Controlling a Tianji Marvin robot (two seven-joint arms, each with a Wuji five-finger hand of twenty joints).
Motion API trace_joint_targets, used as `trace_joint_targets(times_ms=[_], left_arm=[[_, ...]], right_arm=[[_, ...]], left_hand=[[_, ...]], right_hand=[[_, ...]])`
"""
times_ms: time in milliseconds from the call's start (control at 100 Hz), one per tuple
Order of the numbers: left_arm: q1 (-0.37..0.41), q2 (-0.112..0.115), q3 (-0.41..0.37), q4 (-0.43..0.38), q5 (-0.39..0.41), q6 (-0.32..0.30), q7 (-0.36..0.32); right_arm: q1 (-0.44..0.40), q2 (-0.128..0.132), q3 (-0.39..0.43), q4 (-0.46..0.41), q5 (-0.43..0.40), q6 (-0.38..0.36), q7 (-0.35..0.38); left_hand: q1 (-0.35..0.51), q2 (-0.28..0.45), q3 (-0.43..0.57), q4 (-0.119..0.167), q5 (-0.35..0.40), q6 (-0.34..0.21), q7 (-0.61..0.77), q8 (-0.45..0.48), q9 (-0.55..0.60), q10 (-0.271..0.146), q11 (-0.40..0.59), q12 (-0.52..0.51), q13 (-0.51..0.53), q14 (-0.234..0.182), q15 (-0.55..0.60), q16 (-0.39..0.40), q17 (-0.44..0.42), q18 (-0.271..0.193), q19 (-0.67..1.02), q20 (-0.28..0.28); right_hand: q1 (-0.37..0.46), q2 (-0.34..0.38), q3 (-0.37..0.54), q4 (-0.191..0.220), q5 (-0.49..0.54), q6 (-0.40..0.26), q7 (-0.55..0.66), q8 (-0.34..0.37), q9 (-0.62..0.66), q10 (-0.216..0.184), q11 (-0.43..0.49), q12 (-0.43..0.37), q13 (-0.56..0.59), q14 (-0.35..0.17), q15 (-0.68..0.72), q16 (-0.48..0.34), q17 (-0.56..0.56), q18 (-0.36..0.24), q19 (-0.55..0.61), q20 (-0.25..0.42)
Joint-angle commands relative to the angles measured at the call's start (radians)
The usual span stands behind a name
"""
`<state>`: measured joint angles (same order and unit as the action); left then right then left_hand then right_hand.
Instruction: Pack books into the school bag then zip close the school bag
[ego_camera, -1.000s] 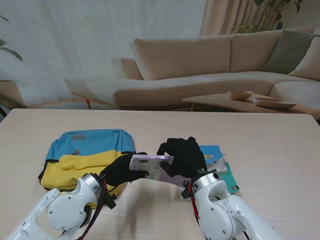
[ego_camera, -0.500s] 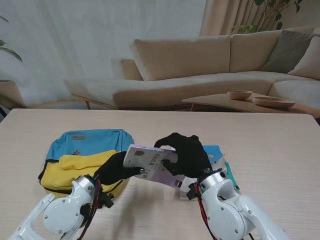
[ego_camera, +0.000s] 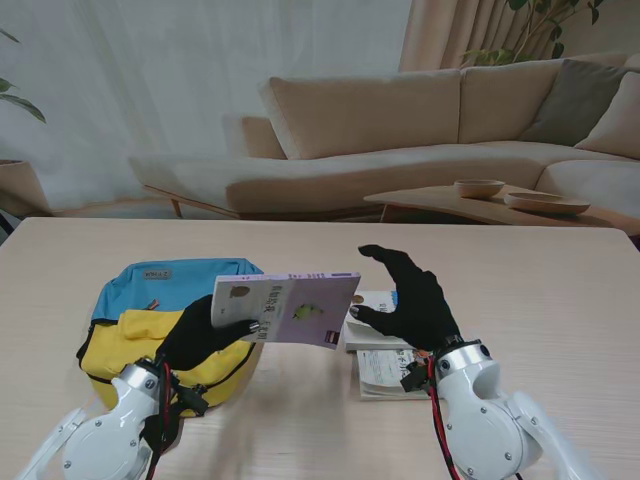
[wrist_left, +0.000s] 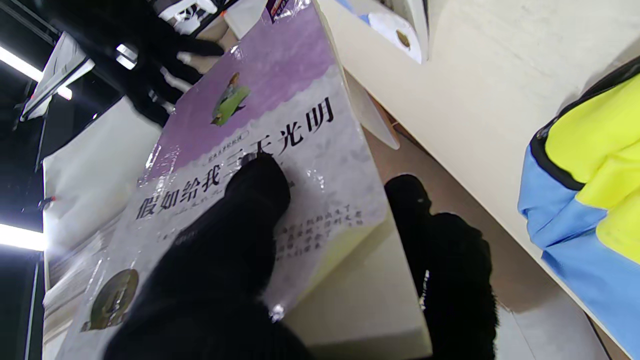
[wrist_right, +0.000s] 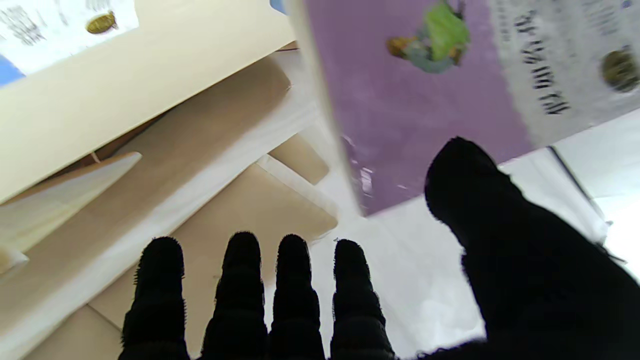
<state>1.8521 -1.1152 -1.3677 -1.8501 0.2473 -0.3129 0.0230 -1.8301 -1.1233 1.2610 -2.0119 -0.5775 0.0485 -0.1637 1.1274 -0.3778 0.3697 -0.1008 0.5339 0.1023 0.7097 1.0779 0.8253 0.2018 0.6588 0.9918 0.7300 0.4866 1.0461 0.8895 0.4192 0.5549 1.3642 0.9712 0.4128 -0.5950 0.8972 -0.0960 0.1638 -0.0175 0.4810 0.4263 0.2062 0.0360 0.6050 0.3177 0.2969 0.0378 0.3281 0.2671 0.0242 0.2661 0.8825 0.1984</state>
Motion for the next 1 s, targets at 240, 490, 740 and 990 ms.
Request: trace_joint_targets(times_ms=[240, 490, 740, 990], left_arm=[[0.002, -0.017, 0.011, -0.025, -0.102, -0.016, -0.020], [-0.036, -0.006, 0.045, -0.016, -0.241, 0.013, -0.118], [-0.069, 0.002, 0.070, -0.008, -0.322, 0.066, -0.194], [-0.080, 0.005, 0.078, -0.010, -0.364, 0.105, -0.229]], right_arm=[[-0.003, -0.037, -0.049, 0.080, 0.202, 0.007, -0.003], [0.012, -0.064, -0.107, 0.124, 0.328, -0.070, -0.074], [0.014, -0.091, -0.141, 0.137, 0.427, -0.161, -0.150], [-0.014, -0.097, -0.133, 0.088, 0.593, -0.172, -0.123]], left_hand=[[0.164, 0.191, 0.106, 0.057, 0.132, -0.172, 0.468, 0.216, 0.052, -0.072, 0.279, 0.091, 0.056, -0.014, 0.119, 0.029, -0.003, 0.020, 0.034, 0.031], [0.164, 0.191, 0.104, 0.054, 0.132, -0.176, 0.468, 0.217, 0.051, -0.074, 0.278, 0.090, 0.054, -0.020, 0.109, 0.024, -0.007, 0.016, 0.030, 0.027], [0.164, 0.193, 0.101, 0.054, 0.130, -0.176, 0.466, 0.218, 0.049, -0.076, 0.275, 0.089, 0.053, -0.022, 0.106, 0.022, -0.010, 0.015, 0.028, 0.024], [0.164, 0.187, 0.103, 0.051, 0.122, -0.173, 0.451, 0.210, 0.040, -0.070, 0.255, 0.081, 0.039, -0.014, 0.082, 0.015, -0.026, 0.011, 0.015, 0.016]], right_hand=[[-0.028, 0.033, -0.203, 0.015, -0.057, 0.075, 0.008, -0.011, -0.030, 0.012, 0.002, -0.021, -0.071, -0.048, -0.028, -0.030, -0.024, -0.065, -0.040, -0.005], [-0.006, 0.010, -0.253, 0.027, -0.049, 0.074, 0.050, -0.008, -0.028, -0.004, 0.020, -0.010, -0.061, -0.064, -0.028, -0.036, -0.011, -0.106, -0.026, -0.010], [-0.013, -0.207, 0.206, -0.053, 0.195, 0.032, 0.199, -0.034, 0.217, 0.008, 0.126, 0.043, 0.168, -0.025, 0.119, 0.043, 0.186, -0.092, 0.187, 0.118], [0.348, -0.160, 0.342, -0.170, 0.700, -0.120, 0.482, -0.224, 0.809, 0.028, 0.036, 0.007, 0.599, 0.051, 0.249, 0.074, 0.463, -0.016, 0.362, 0.189]])
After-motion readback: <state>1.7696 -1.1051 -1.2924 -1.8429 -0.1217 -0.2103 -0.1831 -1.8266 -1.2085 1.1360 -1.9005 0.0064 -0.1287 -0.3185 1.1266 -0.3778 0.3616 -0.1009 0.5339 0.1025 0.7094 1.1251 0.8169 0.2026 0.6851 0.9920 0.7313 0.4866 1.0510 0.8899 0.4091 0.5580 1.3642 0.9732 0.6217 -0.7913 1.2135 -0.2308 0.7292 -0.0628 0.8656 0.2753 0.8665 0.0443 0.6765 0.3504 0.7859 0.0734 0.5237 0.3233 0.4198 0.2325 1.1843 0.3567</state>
